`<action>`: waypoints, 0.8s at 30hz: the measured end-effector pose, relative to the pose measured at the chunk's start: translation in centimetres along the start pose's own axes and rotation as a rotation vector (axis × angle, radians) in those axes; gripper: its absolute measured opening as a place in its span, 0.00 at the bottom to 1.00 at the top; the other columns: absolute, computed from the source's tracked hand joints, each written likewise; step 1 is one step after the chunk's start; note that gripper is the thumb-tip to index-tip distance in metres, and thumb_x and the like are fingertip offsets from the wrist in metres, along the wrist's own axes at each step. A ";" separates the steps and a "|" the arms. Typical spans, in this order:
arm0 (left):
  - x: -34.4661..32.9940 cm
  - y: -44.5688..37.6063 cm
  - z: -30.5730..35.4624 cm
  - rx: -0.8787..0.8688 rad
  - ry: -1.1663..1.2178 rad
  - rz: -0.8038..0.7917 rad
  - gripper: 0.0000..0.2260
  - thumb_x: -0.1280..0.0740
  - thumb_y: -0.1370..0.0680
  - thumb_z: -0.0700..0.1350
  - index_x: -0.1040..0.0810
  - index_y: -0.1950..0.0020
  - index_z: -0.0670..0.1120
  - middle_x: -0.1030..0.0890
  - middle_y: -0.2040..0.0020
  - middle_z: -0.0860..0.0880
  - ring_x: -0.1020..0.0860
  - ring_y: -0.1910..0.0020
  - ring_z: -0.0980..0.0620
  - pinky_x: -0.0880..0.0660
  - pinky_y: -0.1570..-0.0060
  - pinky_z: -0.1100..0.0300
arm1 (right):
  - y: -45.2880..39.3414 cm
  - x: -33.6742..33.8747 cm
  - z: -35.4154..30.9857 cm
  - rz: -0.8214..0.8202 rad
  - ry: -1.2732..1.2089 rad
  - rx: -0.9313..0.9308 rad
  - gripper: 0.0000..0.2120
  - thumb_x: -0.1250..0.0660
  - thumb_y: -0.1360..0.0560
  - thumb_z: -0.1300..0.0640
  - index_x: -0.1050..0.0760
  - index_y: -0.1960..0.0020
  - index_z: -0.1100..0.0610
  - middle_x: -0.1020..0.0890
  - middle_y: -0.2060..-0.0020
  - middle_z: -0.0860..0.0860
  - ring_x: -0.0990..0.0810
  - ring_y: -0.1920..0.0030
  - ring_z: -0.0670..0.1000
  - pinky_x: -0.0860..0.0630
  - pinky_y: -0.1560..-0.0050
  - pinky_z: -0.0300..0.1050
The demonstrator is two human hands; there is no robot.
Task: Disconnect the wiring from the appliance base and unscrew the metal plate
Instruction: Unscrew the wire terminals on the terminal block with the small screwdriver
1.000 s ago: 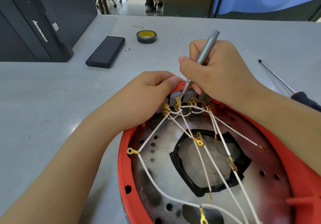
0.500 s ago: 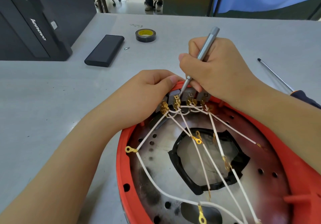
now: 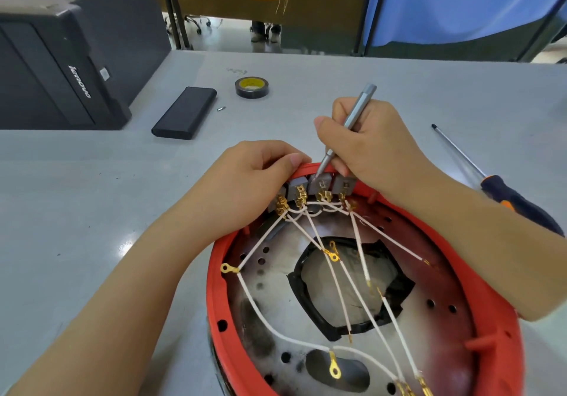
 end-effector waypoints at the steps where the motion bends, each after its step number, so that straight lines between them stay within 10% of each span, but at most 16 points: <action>1: 0.2 0.1 0.1 -0.009 0.008 0.019 0.11 0.41 0.20 0.51 0.19 0.51 0.59 0.18 0.56 0.61 0.21 0.56 0.64 0.27 0.55 0.73 | -0.1 0.2 0.2 0.018 -0.019 -0.030 0.19 0.36 0.25 0.61 0.38 0.72 0.56 0.32 0.84 0.47 0.34 0.82 0.46 0.36 0.78 0.34; 9: -1.1 0.8 0.3 0.028 0.059 0.015 0.10 0.40 0.20 0.49 0.21 0.44 0.58 0.20 0.50 0.62 0.24 0.50 0.67 0.31 0.53 0.75 | 1.3 3.1 0.8 0.235 0.017 -0.194 0.17 0.37 0.27 0.60 0.38 0.72 0.54 0.32 0.85 0.48 0.34 0.82 0.47 0.37 0.79 0.33; 14: -1.5 0.9 0.5 0.020 0.077 -0.054 0.10 0.40 0.20 0.50 0.21 0.43 0.57 0.19 0.51 0.62 0.23 0.52 0.67 0.30 0.51 0.72 | 1.6 3.6 -0.5 0.100 -0.059 -0.347 0.15 0.36 0.24 0.60 0.36 0.67 0.56 0.30 0.82 0.50 0.38 0.84 0.45 0.42 0.81 0.33; 24: -1.3 0.9 0.4 -0.012 0.096 -0.041 0.11 0.42 0.19 0.50 0.20 0.45 0.58 0.17 0.53 0.60 0.22 0.54 0.65 0.28 0.55 0.74 | 0.5 0.9 -1.4 -0.108 0.080 0.014 0.18 0.31 0.26 0.59 0.35 0.70 0.56 0.27 0.83 0.48 0.29 0.81 0.44 0.32 0.75 0.32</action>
Point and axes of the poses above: each hand's wrist, its own y-axis away from the middle knuckle, its own x-axis out of the back of the hand, z = x × y, the point moved 3 cm from there along -y, towards the middle knuckle
